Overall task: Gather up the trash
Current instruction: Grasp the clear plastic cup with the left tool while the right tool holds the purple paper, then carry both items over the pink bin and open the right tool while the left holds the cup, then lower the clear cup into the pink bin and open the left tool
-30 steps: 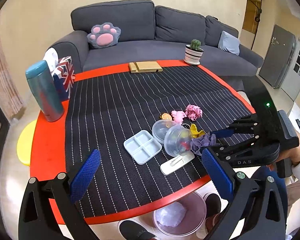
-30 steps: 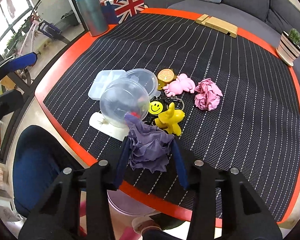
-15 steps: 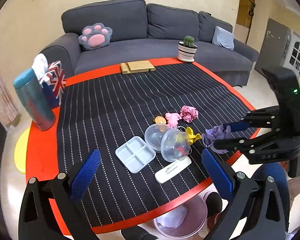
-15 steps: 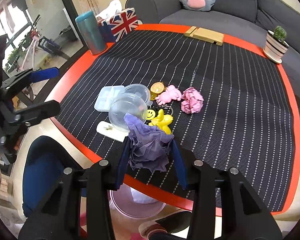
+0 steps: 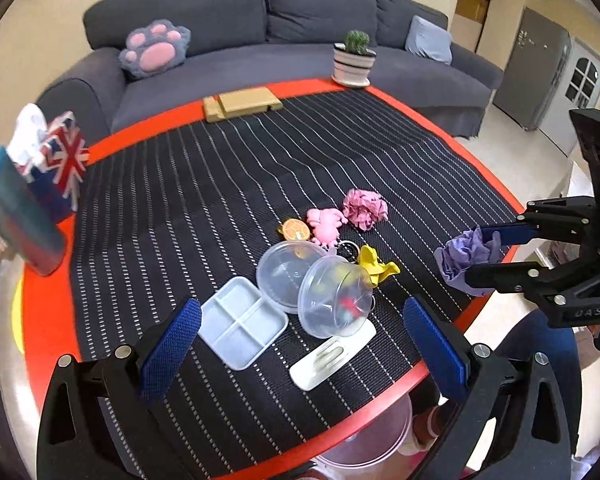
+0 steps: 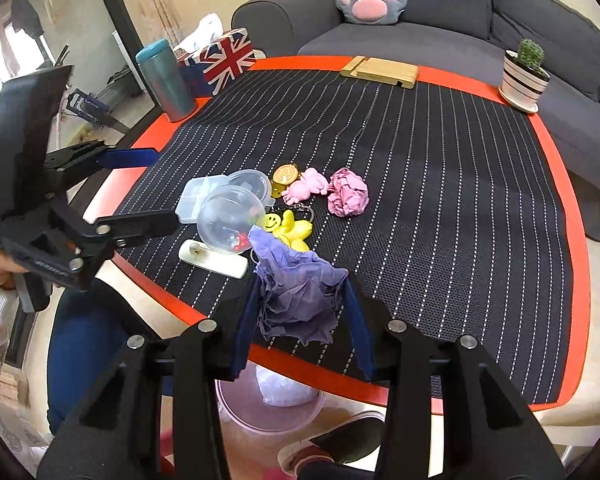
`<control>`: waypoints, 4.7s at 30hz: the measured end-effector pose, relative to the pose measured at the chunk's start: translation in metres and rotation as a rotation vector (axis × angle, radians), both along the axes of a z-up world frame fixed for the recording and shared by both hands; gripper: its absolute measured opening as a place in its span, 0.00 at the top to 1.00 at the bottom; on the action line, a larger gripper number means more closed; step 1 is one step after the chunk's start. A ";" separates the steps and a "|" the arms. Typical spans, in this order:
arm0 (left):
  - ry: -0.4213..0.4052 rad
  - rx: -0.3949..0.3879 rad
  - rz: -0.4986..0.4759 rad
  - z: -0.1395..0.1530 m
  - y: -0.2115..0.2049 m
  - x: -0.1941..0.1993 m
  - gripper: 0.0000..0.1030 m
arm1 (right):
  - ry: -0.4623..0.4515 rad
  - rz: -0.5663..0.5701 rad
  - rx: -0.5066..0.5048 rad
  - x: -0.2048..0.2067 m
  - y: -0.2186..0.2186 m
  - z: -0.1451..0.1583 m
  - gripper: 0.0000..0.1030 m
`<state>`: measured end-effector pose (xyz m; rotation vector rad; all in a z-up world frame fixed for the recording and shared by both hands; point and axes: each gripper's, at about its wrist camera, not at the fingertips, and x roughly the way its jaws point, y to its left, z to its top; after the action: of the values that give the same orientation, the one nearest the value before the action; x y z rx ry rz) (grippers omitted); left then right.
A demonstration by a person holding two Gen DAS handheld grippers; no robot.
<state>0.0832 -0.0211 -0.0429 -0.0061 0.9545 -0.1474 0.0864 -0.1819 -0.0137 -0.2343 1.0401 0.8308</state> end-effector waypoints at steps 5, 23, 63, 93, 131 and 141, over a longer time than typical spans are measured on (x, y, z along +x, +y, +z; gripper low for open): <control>0.042 -0.018 -0.037 -0.011 -0.003 0.014 0.06 | 0.005 -0.009 0.004 0.001 -0.005 -0.002 0.60; 0.102 -0.088 -0.100 -0.029 -0.010 0.026 0.64 | 0.022 -0.022 0.009 0.005 -0.010 -0.008 0.60; -0.035 -0.084 -0.038 0.022 -0.032 -0.096 0.77 | -0.042 0.108 0.047 -0.087 -0.009 0.023 0.60; 0.004 -0.119 -0.033 -0.001 -0.037 -0.128 0.77 | 0.030 0.055 0.031 -0.107 -0.013 -0.009 0.06; -0.026 -0.089 -0.009 0.002 -0.051 -0.122 0.08 | 0.005 -0.048 0.046 -0.093 -0.042 0.003 0.06; -0.034 -0.082 0.019 0.002 -0.044 -0.119 0.08 | -0.003 -0.042 0.048 -0.089 -0.037 0.006 0.05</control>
<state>-0.0362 -0.0649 -0.0413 -0.0886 0.9141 -0.1684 -0.0031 -0.2190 -0.0081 -0.1729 1.0180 0.8164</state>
